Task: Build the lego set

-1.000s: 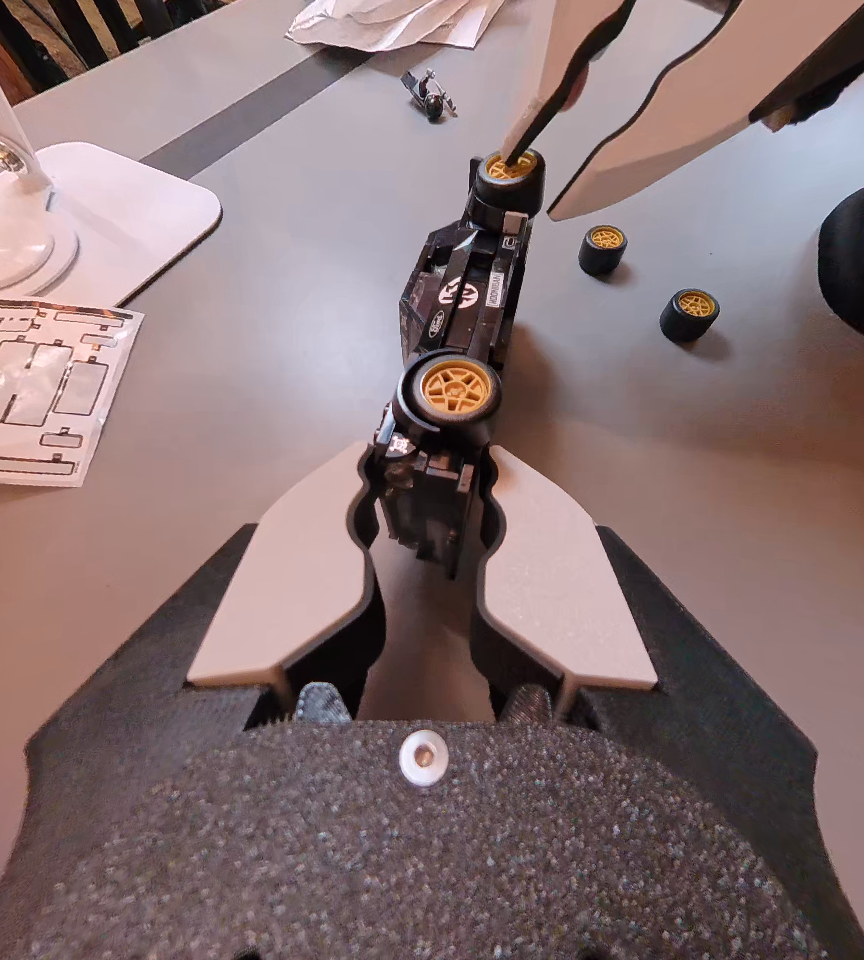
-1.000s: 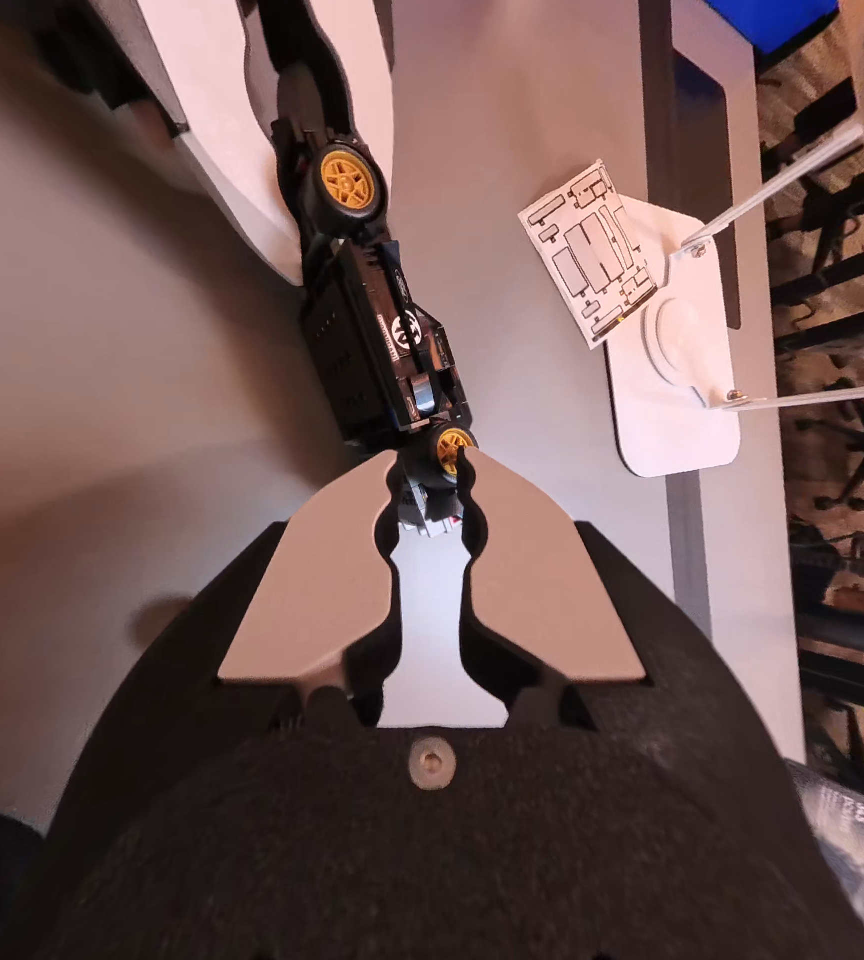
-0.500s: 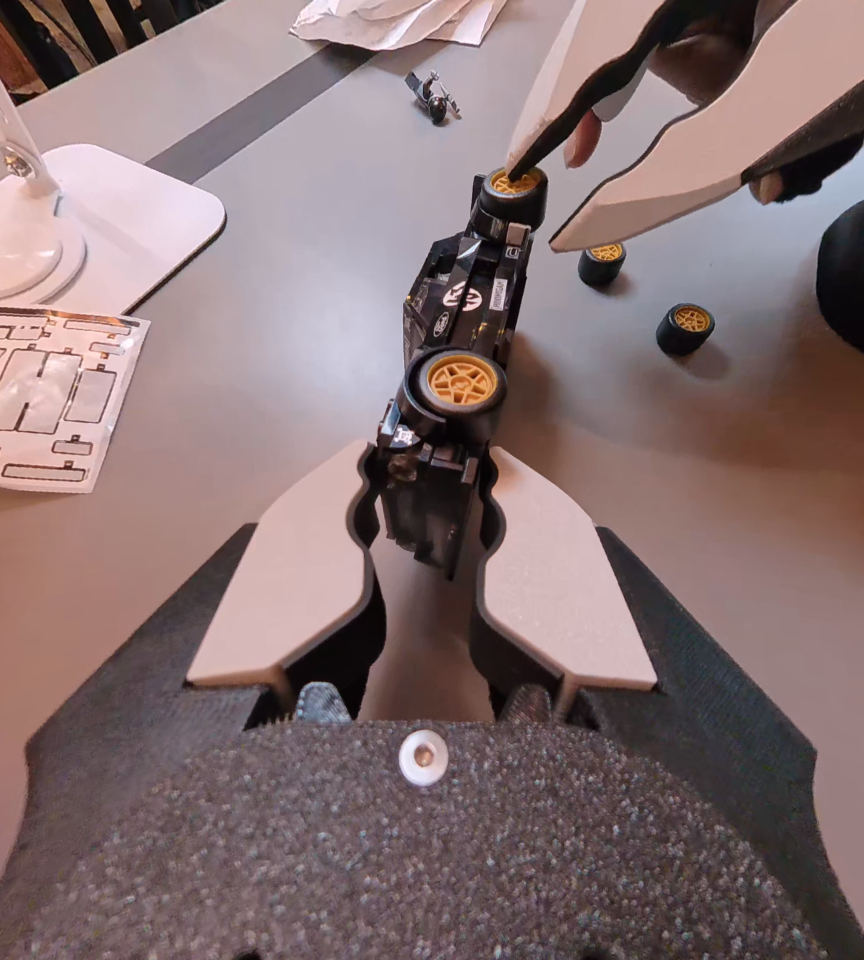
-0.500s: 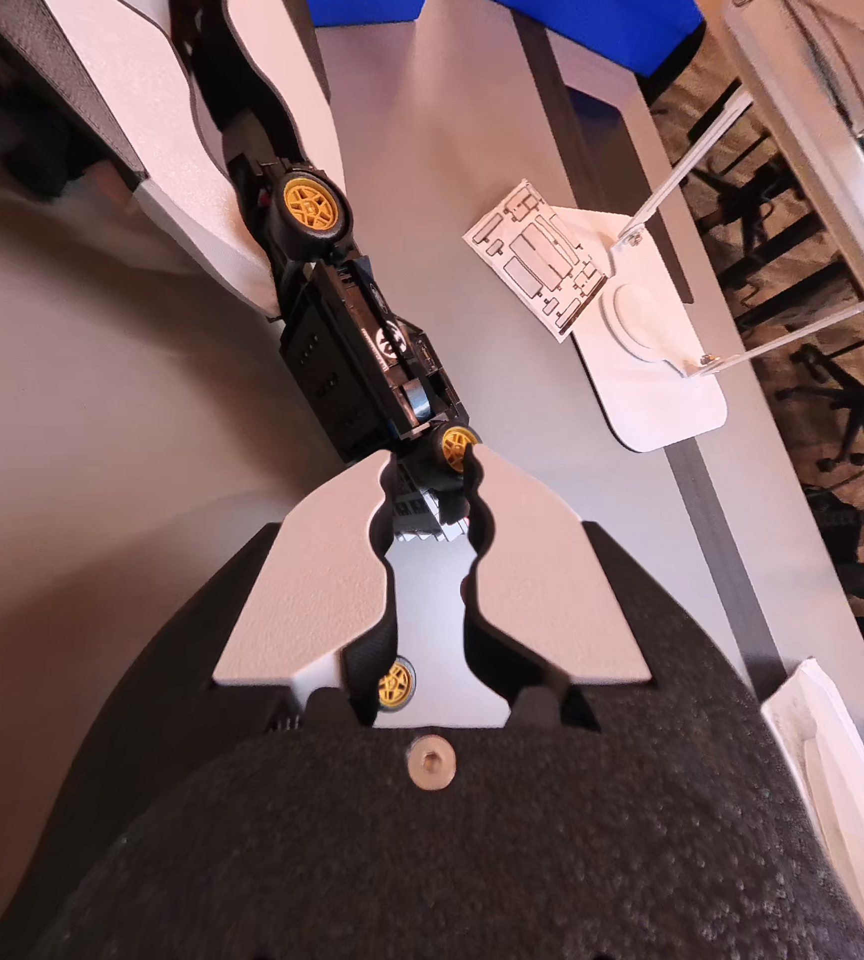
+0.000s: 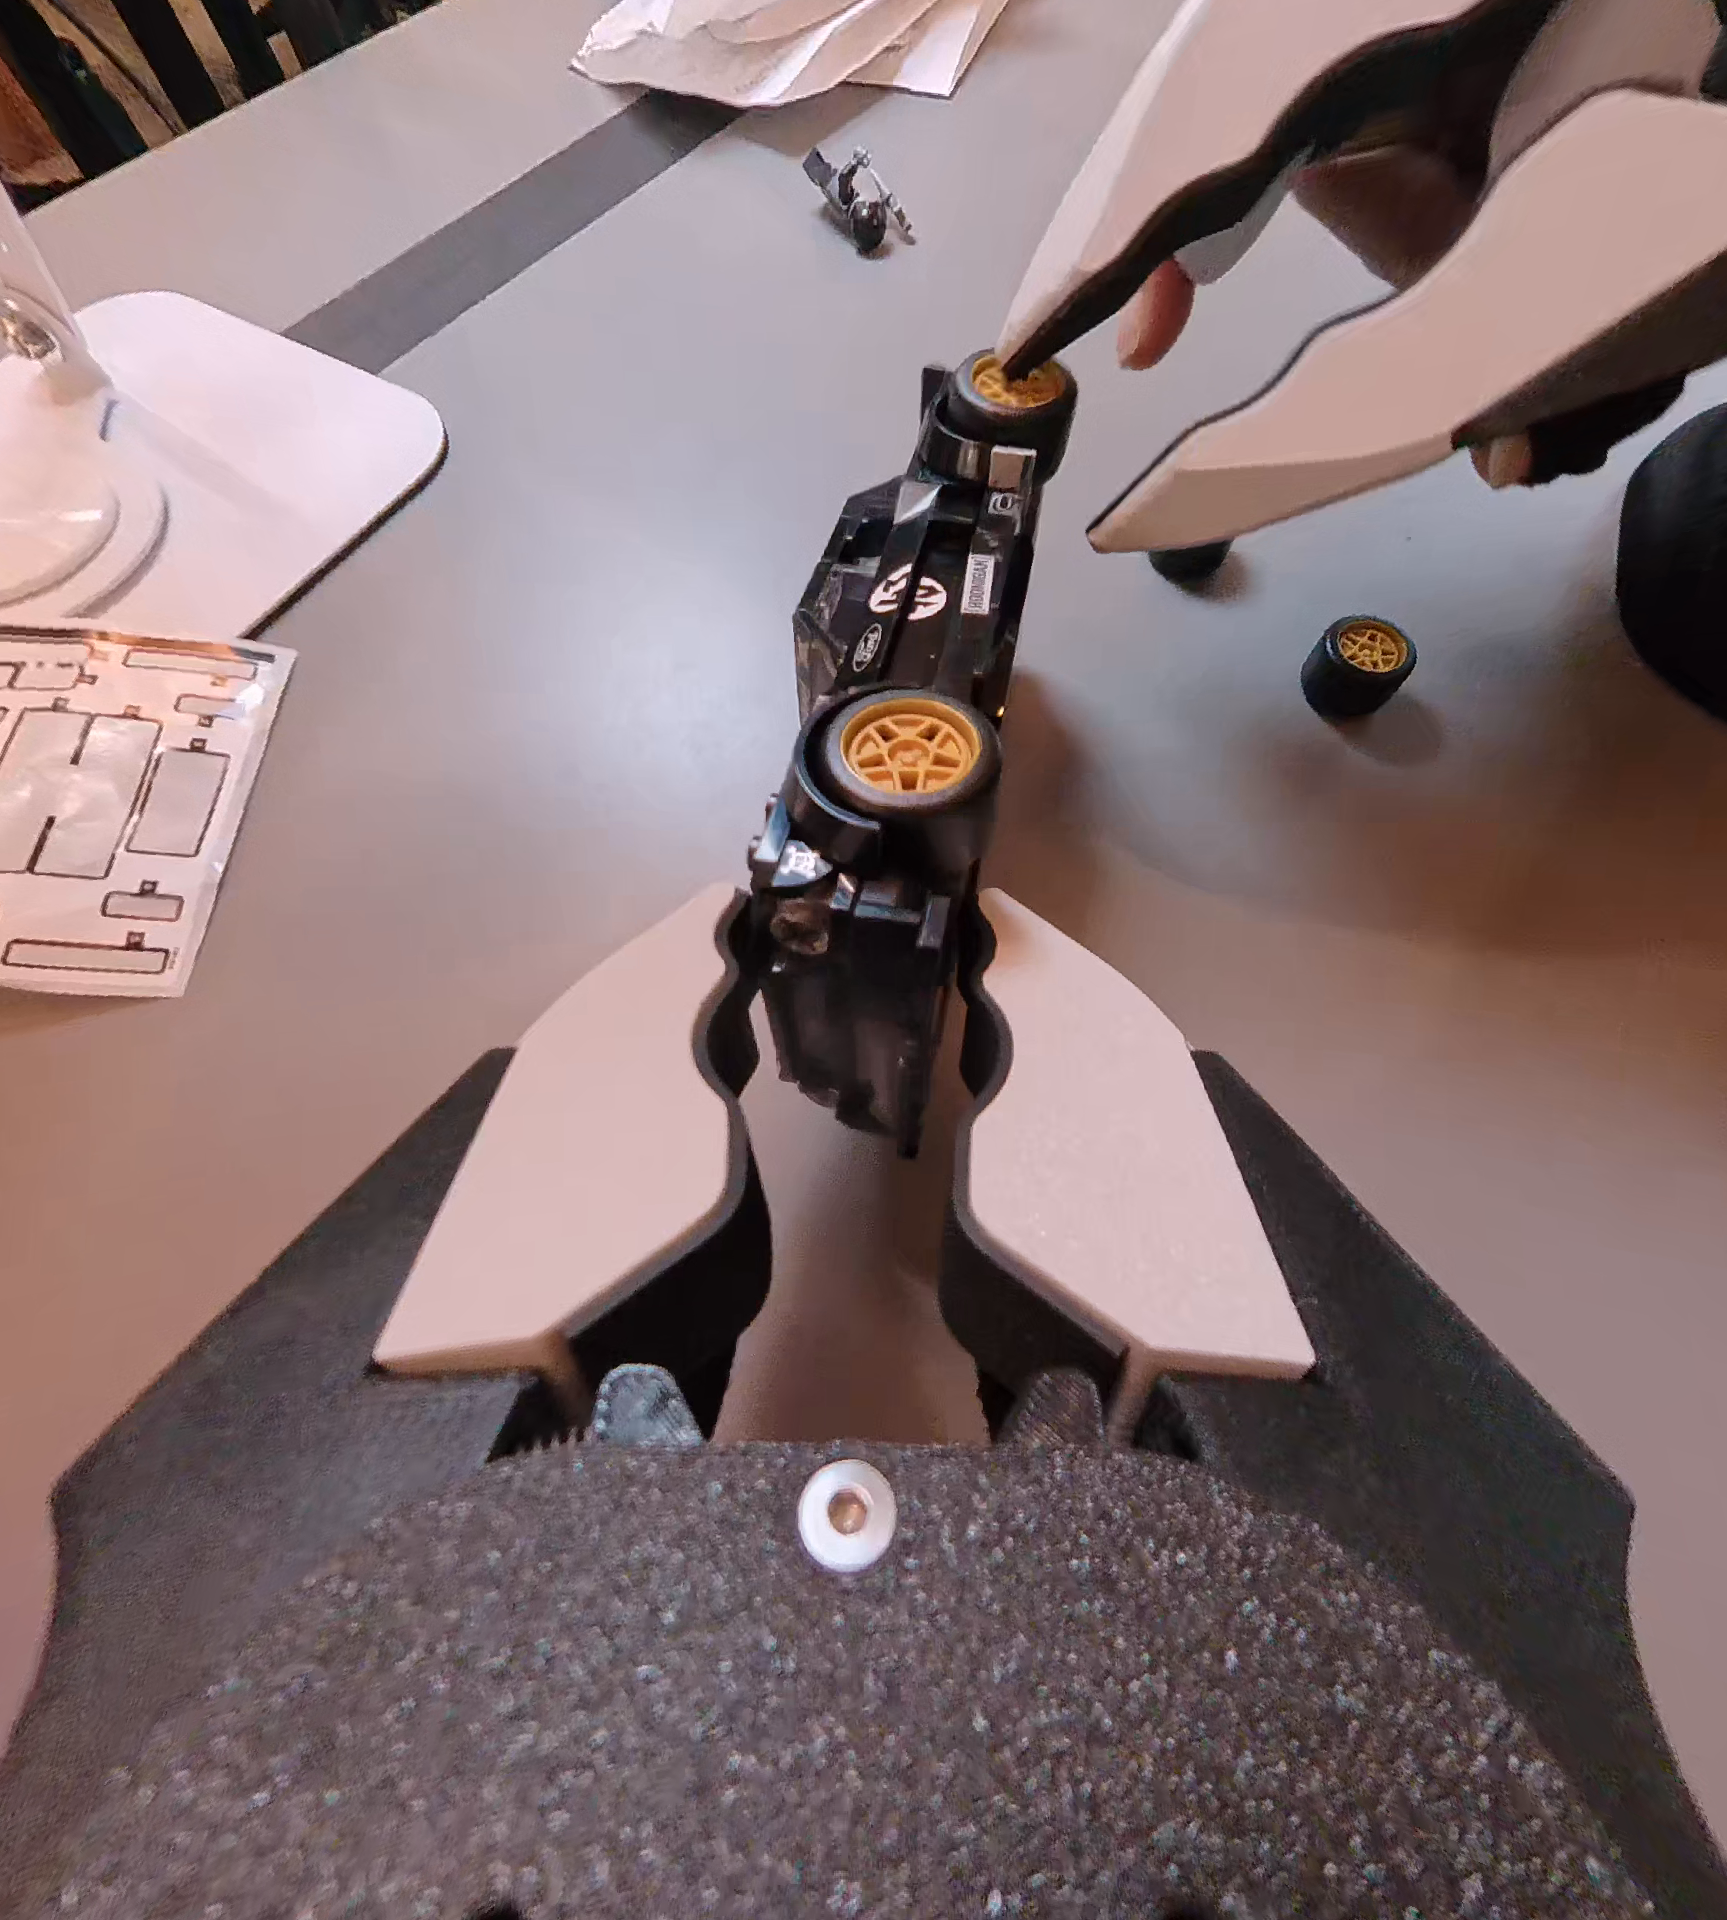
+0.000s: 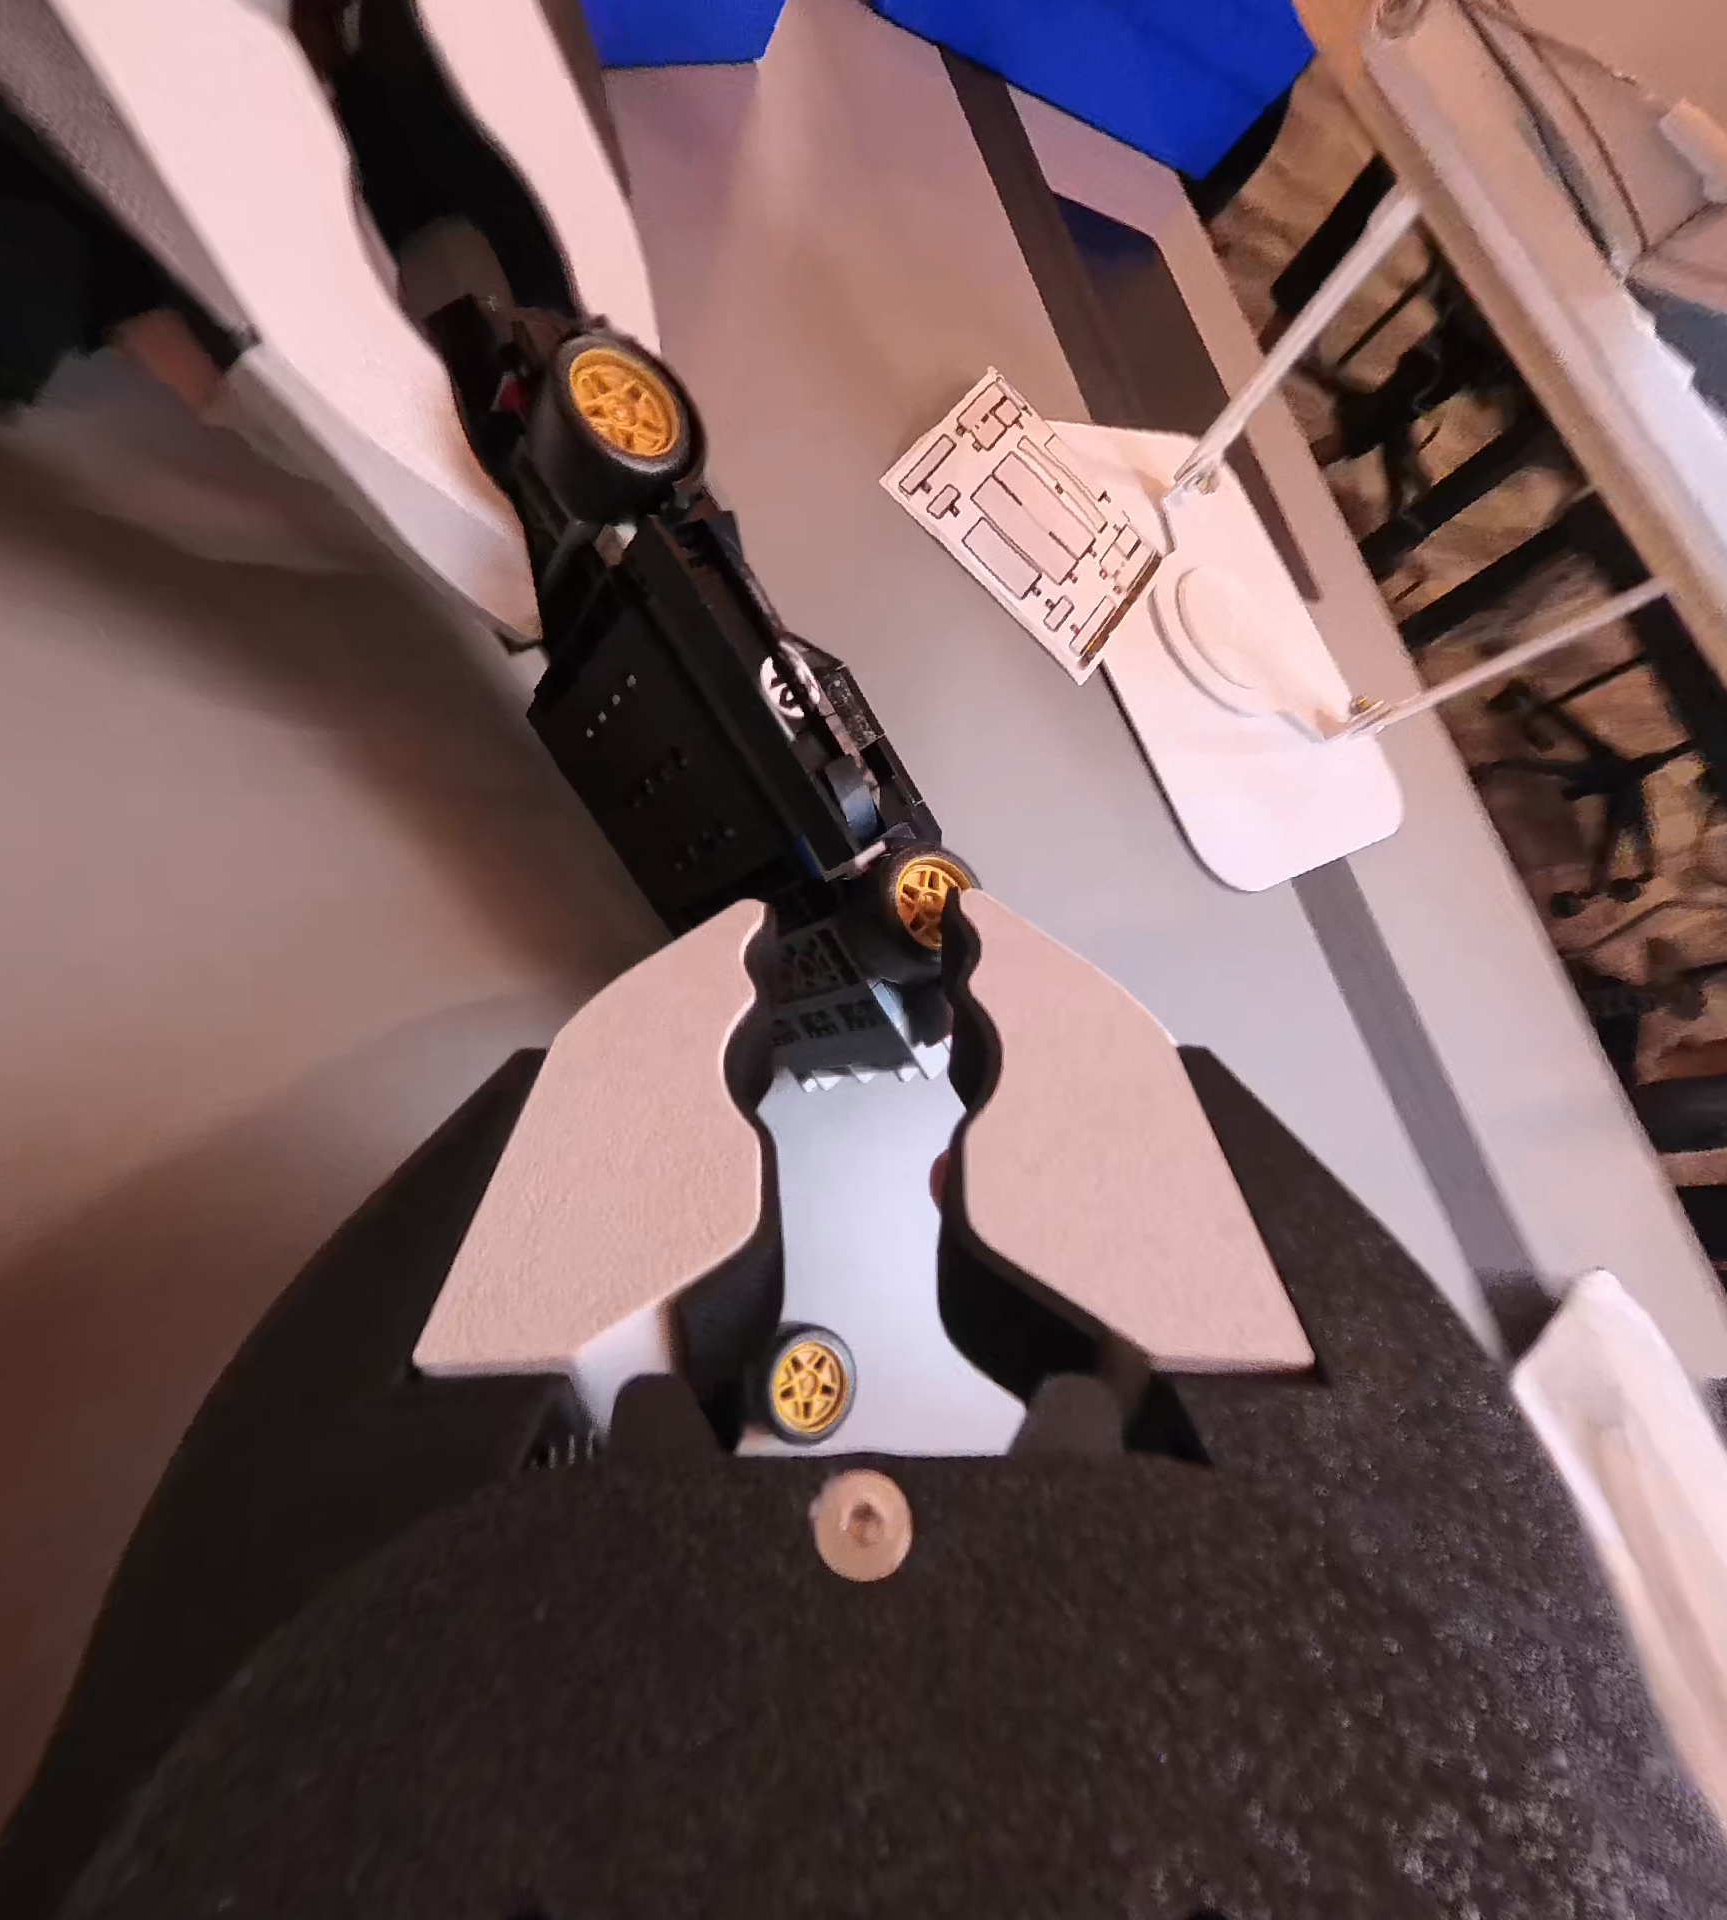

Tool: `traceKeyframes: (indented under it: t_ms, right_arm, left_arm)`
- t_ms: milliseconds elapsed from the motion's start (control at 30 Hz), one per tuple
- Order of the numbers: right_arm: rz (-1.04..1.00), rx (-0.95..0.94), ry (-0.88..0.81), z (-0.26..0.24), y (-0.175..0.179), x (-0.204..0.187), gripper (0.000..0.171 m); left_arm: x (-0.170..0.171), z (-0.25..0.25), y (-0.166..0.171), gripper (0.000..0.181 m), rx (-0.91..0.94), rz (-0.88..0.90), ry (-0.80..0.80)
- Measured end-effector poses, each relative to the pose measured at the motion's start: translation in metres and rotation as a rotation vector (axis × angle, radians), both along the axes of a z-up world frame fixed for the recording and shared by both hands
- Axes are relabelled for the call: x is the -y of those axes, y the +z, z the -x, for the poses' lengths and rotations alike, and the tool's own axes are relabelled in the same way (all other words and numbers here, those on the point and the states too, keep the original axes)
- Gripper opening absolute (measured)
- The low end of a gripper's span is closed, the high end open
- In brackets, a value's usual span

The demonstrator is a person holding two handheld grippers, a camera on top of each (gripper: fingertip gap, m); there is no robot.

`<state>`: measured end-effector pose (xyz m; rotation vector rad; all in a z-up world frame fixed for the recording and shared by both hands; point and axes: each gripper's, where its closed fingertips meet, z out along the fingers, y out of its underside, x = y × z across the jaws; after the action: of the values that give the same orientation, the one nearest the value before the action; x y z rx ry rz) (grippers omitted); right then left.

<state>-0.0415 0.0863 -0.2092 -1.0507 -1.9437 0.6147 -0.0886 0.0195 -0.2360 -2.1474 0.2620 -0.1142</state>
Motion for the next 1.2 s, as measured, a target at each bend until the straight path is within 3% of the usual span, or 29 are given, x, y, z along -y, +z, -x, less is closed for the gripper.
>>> traceKeyframes:
  t_ms: [533,867,1200]
  right_arm:
    - [0.196,0.032,0.000,0.0046,0.0037,-0.0050,0.025]
    - [0.015,0.075,0.042,0.0034,0.0006,-0.0062,0.027]
    - [0.145,0.094,0.048,0.0059,0.0008,-0.0033,0.033]
  left_arm:
    - [-0.0011,-0.0014,0.0028,0.038,-0.007,-0.015,-0.009]
    - [-0.0015,-0.0016,0.0023,0.038,0.006,-0.014,-0.006]
    - [-0.0014,-0.0007,0.0016,0.038,0.002,-0.007,-0.005]
